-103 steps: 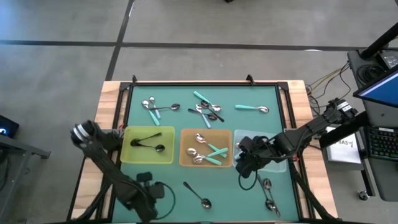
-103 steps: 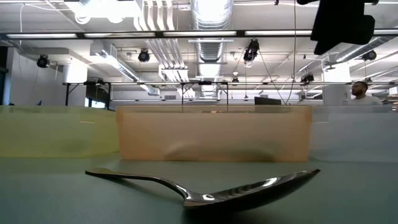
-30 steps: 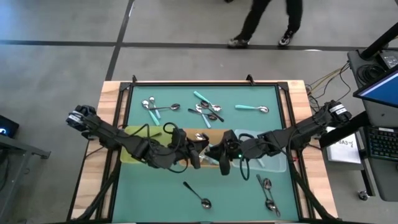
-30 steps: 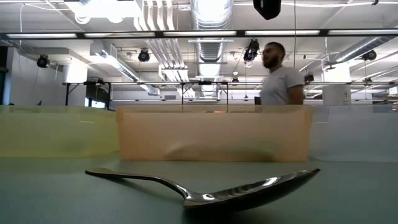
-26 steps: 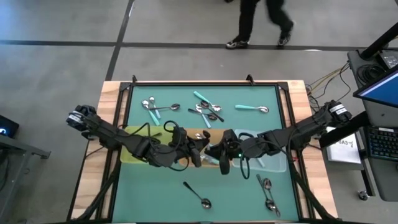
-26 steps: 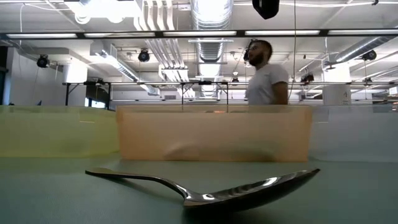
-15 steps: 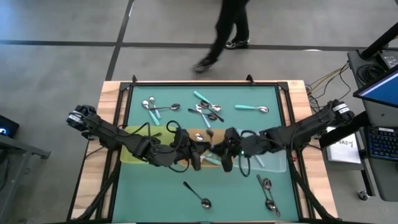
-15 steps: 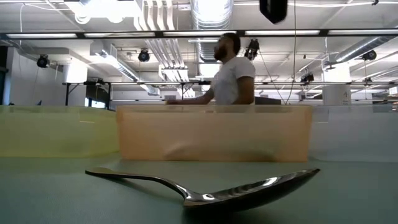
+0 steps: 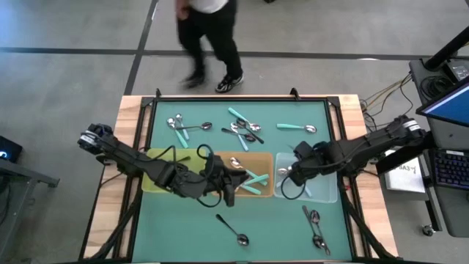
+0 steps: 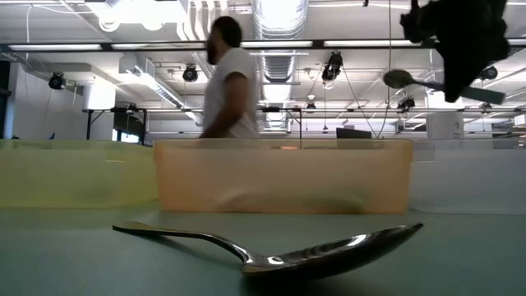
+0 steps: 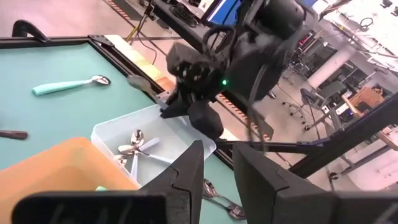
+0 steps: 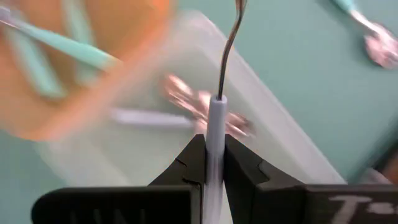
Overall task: Sort silverware by color (type)
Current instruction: Put the blue spoon into the white bin, then put the black spoon into the yellow bin
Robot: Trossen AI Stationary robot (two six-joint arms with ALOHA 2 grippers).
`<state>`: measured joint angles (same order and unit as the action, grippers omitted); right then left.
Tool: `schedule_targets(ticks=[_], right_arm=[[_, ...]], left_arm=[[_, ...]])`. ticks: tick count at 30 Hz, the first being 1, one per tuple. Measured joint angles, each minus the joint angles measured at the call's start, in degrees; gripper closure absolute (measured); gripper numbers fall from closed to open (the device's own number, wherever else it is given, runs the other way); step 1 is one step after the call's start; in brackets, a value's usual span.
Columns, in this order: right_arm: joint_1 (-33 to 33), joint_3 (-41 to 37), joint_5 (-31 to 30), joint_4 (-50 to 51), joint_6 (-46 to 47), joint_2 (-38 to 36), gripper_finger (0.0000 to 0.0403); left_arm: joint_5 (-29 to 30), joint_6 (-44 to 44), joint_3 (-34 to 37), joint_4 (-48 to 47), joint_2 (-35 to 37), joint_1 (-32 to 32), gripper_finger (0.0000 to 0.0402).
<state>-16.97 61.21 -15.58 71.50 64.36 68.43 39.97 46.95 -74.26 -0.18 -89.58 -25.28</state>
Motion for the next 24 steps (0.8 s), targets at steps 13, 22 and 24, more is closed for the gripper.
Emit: schedule_targets(ticks=[13, 22, 24], right_arm=[[-0.24, -3.69, 3.57, -1.76, -0.98, 1.35, 0.0270], [-0.24, -3.69, 3.55, -2.76, -0.92, 1.37, 0.0227], [-0.24, -3.69, 3.53, -3.88, -0.14, 1.37, 0.0228]], left_arm=[[-5.62, -8.16, -0.02, -13.91, 3.02, 2.80, 0.0333], [-23.51, -13.43, 0.06, -40.38, 2.74, 16.93, 0.0333], [-28.67, -19.23, 0.33, -42.55, 2.40, 21.20, 0.0333]])
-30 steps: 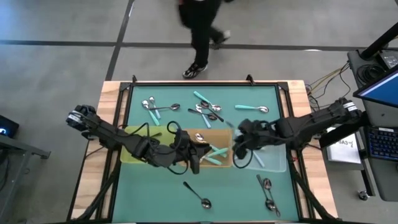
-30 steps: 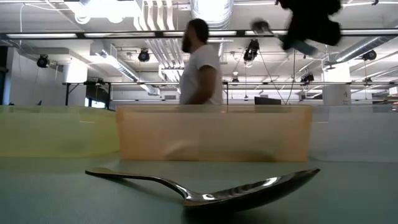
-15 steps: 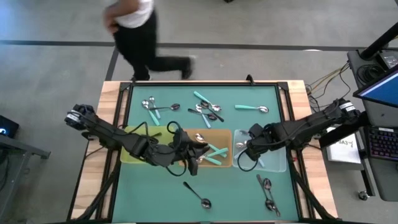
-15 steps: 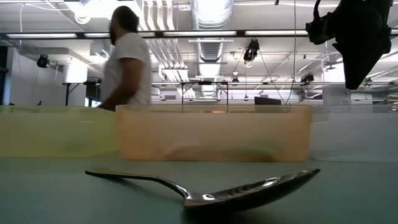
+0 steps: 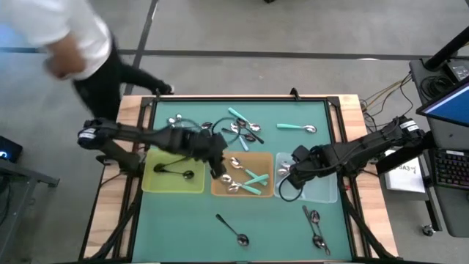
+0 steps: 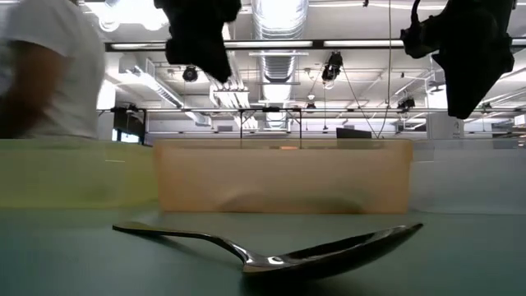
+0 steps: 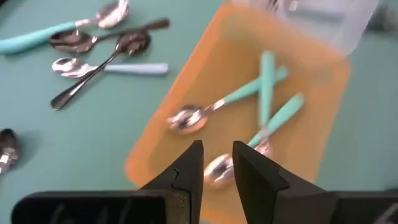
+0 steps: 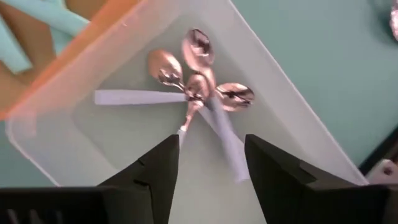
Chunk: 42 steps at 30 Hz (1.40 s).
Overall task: Sort silverware by color (type)
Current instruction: Put the black spoon into the yellow bin
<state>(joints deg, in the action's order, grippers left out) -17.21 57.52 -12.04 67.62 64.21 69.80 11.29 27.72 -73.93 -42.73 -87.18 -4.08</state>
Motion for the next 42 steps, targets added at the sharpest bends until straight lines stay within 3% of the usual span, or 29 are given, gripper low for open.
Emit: schedule_targets(ticks=[3, 13, 22, 27, 42], right_arm=[[0.00, 0.00, -0.02, -1.40, 2.06, 0.00, 0.0230], [0.59, 0.00, -8.74, -2.62, 12.20, 0.00, 0.0230], [5.41, 0.00, -12.18, -5.66, 16.97, 0.00, 0.0234], [8.45, 0.00, -12.11, -8.24, 16.38, 0.00, 0.0237], [14.12, 0.00, -11.80, -10.10, 6.46, 0.00, 0.0238]], left_arm=[[-5.15, -7.37, 0.78, -1.95, -0.24, 6.52, 0.0333], [-6.34, -24.09, 13.13, -0.33, -0.54, 29.76, 0.0333], [-6.34, -27.71, 21.73, 11.12, -0.69, 45.75, 0.0333], [-6.38, -30.34, 21.83, 10.86, -2.88, 48.72, 0.0333], [-6.39, -32.70, 17.03, 6.37, -13.98, 48.12, 0.0333]])
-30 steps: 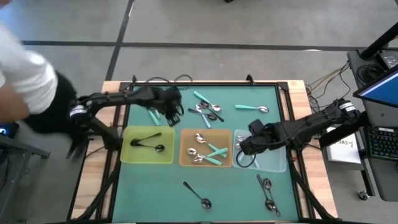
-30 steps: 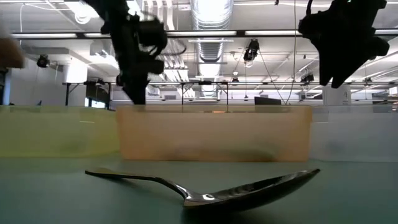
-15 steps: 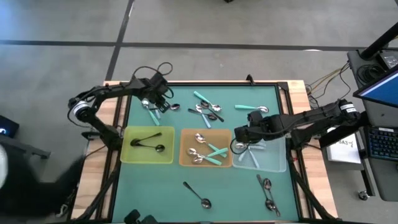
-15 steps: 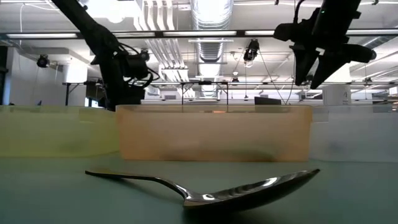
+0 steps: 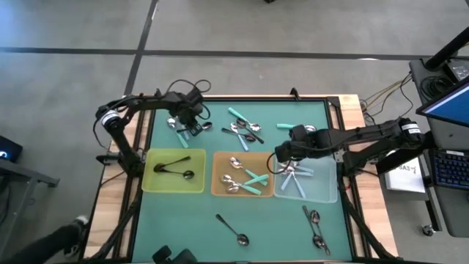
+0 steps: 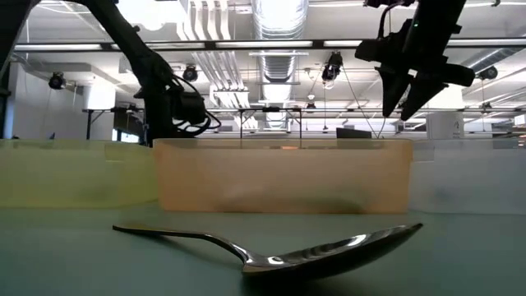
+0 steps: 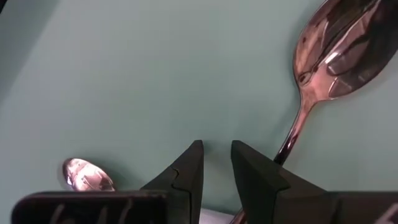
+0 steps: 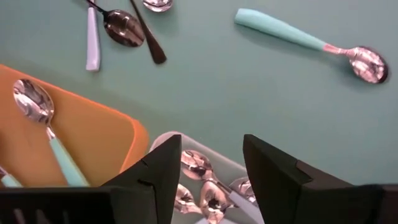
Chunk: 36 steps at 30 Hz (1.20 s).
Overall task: Sort silverware by color (type)
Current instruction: Put the black spoon into the yellow bin
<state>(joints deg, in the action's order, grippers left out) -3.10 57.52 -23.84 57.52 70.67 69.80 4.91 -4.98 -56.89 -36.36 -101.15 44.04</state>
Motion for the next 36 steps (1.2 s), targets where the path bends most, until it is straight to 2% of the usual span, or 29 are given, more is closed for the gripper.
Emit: schedule_targets(ticks=[7, 12, 19, 27, 32, 36], right_arm=[[1.95, 0.00, 0.27, 0.01, -2.58, 0.00, 0.0241], [2.70, 0.00, 0.28, 0.01, -5.03, 0.00, 0.0239], [2.78, 0.00, 0.29, 0.00, -5.35, 0.00, 0.0240], [2.78, 0.00, 0.27, 0.00, -6.83, 0.00, 0.0243], [2.78, 0.00, 0.27, 0.00, -6.76, 0.00, 0.0243], [2.77, 0.00, 0.27, -0.04, -6.18, 0.00, 0.0246]], left_arm=[[0.13, -0.14, -4.69, -1.53, -0.80, 0.03, 0.0333], [-0.17, -0.29, -8.33, -6.75, 0.59, -0.27, 0.0333], [-1.18, 0.28, -6.92, -12.92, 0.86, -2.56, 0.0333], [-0.67, 0.80, -3.30, -8.50, 0.49, -3.58, 0.0333], [3.54, 0.82, -3.20, -4.80, -0.76, -3.53, 0.0333], [3.69, 0.80, -3.22, -4.57, -1.14, -3.53, 0.0333]])
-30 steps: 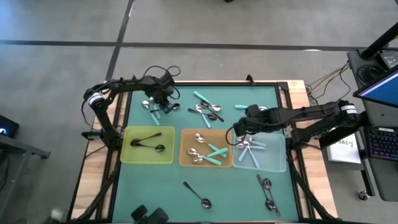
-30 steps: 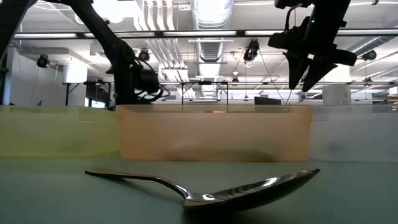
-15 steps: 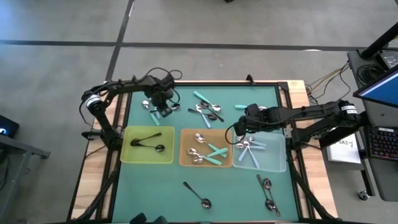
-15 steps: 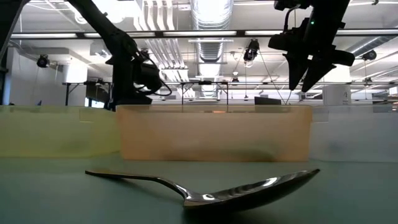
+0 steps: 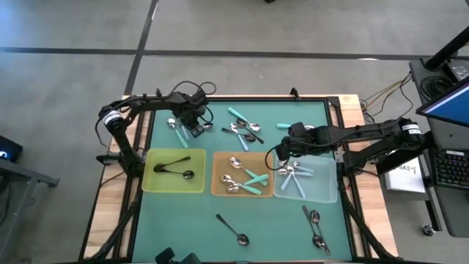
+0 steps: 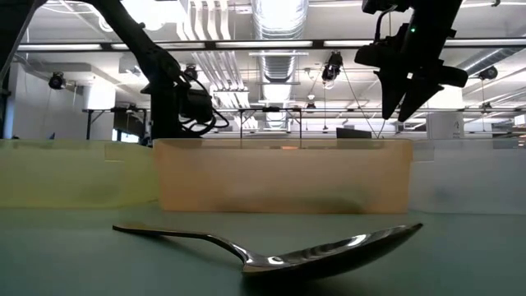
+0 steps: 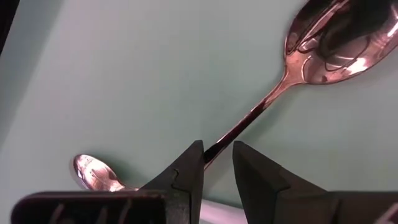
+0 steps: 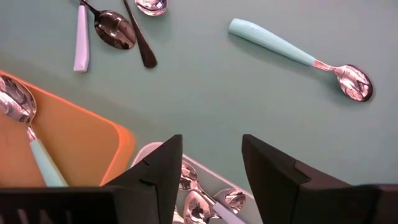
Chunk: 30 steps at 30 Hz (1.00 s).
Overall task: Sort silverware by color (type)
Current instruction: Put the black spoon into the yellow bin
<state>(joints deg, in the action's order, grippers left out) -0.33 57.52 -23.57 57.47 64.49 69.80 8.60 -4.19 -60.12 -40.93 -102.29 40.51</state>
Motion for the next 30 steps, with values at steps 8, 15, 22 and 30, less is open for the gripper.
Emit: schedule_targets(ticks=[8, 15, 22, 30], right_arm=[[-0.01, 0.00, 0.00, -0.71, 0.00, 0.00, 0.0250], [-0.01, 0.00, 0.00, -0.97, -0.03, 0.00, 0.0251], [-0.01, 0.00, -0.02, -1.00, -0.73, 0.00, 0.0251], [-0.01, 0.00, 0.00, -1.03, -0.61, 0.00, 0.0255]], left_arm=[[-1.14, 0.20, 0.26, -0.87, 0.78, -0.09, 0.0333], [-0.93, 0.16, 0.24, -0.91, 1.96, -0.02, 0.0333], [-0.55, -0.82, 0.22, -0.13, 0.00, -0.02, 0.0333], [-1.29, -1.33, -0.07, -0.72, -2.68, -0.20, 0.0342]])
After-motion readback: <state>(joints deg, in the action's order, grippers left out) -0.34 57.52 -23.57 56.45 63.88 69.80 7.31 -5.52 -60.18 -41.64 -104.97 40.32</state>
